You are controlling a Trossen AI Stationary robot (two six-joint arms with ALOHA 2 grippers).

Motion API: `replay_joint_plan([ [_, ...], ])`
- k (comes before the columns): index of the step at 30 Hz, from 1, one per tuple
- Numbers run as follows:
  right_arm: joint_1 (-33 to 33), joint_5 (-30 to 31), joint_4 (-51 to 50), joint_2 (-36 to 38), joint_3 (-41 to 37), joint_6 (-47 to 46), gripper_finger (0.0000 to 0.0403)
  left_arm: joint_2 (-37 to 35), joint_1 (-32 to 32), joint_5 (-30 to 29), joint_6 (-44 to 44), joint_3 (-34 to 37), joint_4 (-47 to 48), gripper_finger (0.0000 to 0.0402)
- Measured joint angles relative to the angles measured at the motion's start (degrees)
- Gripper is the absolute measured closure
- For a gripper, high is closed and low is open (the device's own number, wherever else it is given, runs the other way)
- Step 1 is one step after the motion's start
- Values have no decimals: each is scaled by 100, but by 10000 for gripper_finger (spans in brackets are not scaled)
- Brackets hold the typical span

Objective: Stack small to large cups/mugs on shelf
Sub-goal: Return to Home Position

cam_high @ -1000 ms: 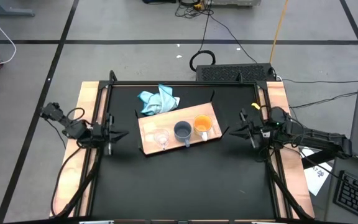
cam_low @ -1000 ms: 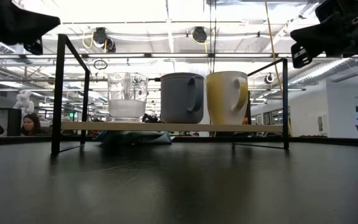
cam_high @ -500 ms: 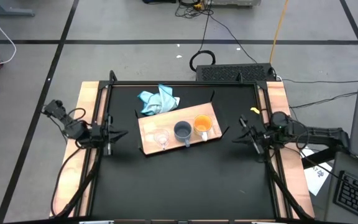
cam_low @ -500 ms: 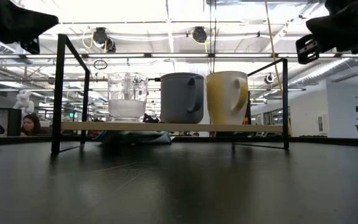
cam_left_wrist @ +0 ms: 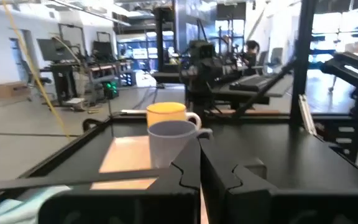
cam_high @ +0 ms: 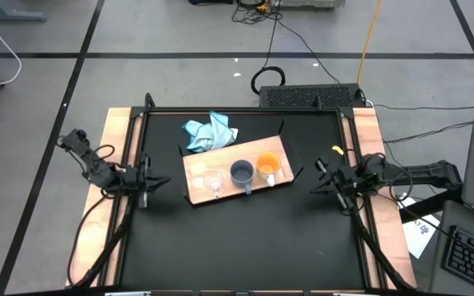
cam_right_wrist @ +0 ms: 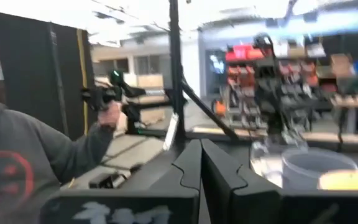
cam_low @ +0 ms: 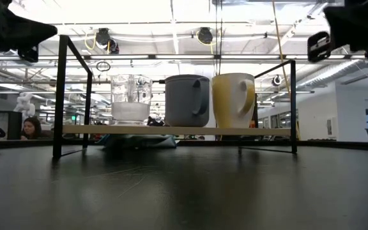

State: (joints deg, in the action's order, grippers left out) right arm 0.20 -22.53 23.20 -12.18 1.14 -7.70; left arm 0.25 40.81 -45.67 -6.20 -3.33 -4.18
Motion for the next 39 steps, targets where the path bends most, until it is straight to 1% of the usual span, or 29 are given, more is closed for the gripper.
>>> replay_joint_plan([
  [3,127,-26,59,12,-4,117,403,0,140,112,226,0,217,401],
  [9,511,-64,-24,-37,51,641,403,6,400,464,482,0,573,401],
  [17,839,3,-192,-110,46,783,403,15,567,439,910,0,889,401],
  [21,856,32,-162,-112,45,817,403,13,582,417,881,1,888,401],
  [25,856,308,-212,-137,40,748,403,43,582,486,822,2,889,401],
  [28,856,320,-248,-184,40,742,403,182,584,727,824,2,885,401],
  [31,856,347,-250,-239,38,735,403,408,582,754,953,2,885,401],
  [39,854,1166,-297,-453,35,847,403,838,580,666,1537,2,837,401],
])
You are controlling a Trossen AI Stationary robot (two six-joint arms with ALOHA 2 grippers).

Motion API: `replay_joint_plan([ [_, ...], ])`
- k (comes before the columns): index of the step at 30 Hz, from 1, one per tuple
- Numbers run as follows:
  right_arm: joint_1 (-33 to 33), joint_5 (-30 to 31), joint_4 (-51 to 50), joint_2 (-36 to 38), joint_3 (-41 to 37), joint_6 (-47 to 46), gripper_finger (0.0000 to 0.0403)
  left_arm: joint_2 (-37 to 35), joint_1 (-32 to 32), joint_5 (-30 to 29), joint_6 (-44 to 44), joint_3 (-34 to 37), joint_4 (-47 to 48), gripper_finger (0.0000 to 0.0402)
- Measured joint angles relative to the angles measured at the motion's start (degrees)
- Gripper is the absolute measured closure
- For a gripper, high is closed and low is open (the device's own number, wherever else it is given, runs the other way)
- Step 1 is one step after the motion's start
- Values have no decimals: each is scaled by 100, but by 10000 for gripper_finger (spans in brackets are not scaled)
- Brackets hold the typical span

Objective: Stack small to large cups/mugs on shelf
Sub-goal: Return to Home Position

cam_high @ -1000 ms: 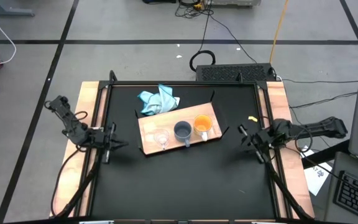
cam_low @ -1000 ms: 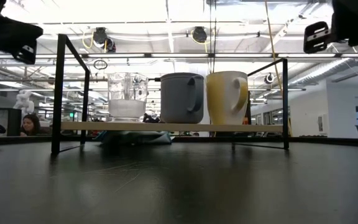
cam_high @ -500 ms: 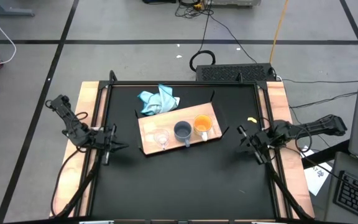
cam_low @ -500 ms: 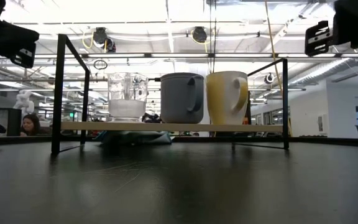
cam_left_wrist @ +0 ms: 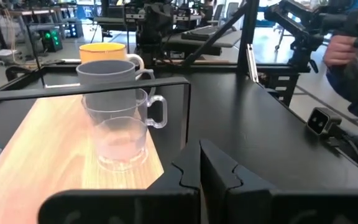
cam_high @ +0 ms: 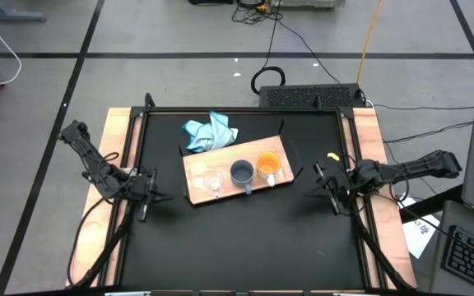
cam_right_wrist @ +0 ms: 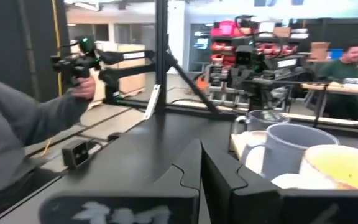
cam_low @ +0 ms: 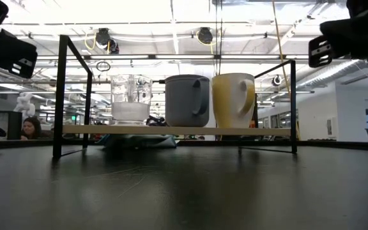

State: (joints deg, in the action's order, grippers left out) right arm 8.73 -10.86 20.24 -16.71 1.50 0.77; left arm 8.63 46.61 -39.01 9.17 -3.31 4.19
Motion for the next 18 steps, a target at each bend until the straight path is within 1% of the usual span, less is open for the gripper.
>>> replay_joint_plan([
  [3,-2,60,85,-7,0,-32,403,3,-7,-1,61,0,23,399],
  [5,0,-80,80,-9,0,-154,403,7,-7,2,46,0,34,394],
  [8,2,-422,107,-11,0,-332,403,5,-7,-1,-283,0,22,385],
  [10,2,-423,247,-8,0,-586,403,5,-7,-1,-571,0,24,383],
  [14,2,-423,500,-7,0,-762,403,5,-7,1,-903,0,11,386],
  [18,0,-423,476,-9,0,-752,403,5,-7,1,-936,0,24,396],
])
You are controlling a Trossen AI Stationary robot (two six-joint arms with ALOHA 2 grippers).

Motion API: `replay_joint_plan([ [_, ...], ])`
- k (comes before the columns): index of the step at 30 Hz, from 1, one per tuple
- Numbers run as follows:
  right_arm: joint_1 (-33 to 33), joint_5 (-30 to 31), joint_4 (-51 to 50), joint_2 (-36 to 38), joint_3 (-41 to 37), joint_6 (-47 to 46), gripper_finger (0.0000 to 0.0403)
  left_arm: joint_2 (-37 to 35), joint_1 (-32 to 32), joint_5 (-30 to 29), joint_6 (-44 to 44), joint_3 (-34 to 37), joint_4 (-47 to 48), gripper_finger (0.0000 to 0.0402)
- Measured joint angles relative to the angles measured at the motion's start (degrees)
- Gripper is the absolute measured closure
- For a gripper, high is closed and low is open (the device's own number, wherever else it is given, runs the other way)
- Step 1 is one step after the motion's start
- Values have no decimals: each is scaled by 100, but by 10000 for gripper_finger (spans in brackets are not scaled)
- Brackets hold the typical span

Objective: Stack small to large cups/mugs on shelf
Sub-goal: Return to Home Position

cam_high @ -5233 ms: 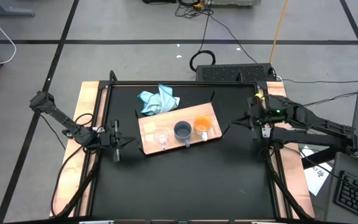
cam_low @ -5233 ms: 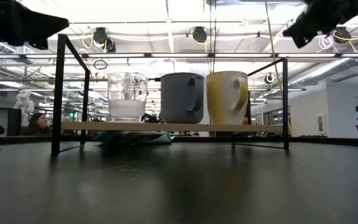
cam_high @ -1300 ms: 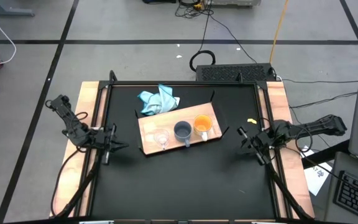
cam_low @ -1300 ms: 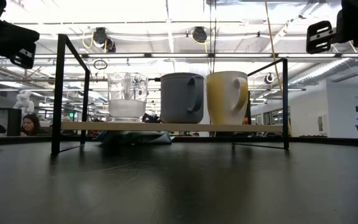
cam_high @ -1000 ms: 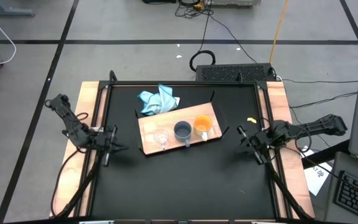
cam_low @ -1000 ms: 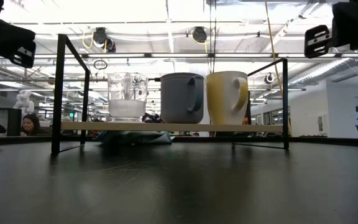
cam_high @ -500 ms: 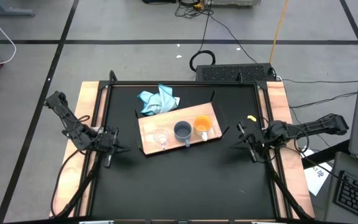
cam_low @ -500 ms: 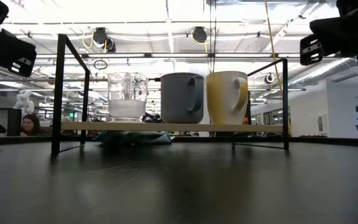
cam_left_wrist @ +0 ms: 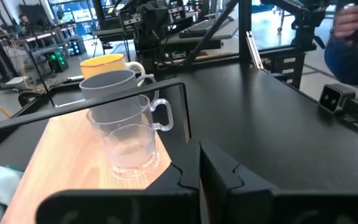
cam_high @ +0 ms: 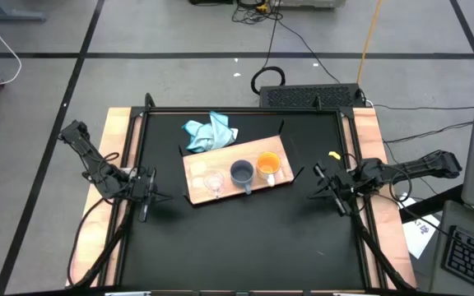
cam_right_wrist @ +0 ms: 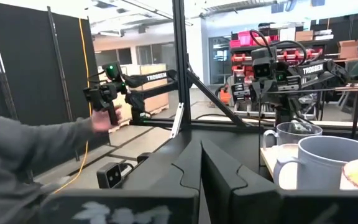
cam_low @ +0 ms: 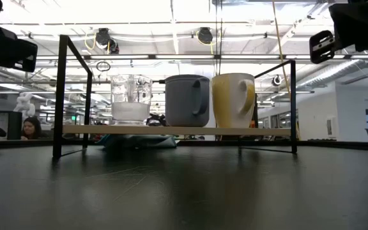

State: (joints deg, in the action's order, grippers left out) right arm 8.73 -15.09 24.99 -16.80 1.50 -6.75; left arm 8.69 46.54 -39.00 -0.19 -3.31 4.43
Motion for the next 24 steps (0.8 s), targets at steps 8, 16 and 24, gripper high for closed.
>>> replay_joint_plan([
  [8,0,0,4,0,0,-5,403,0,0,2,5,0,2,382],
  [16,0,0,2,0,0,-8,403,0,0,4,3,0,3,370],
  [24,0,0,2,0,0,-8,403,0,0,7,0,0,4,369],
])
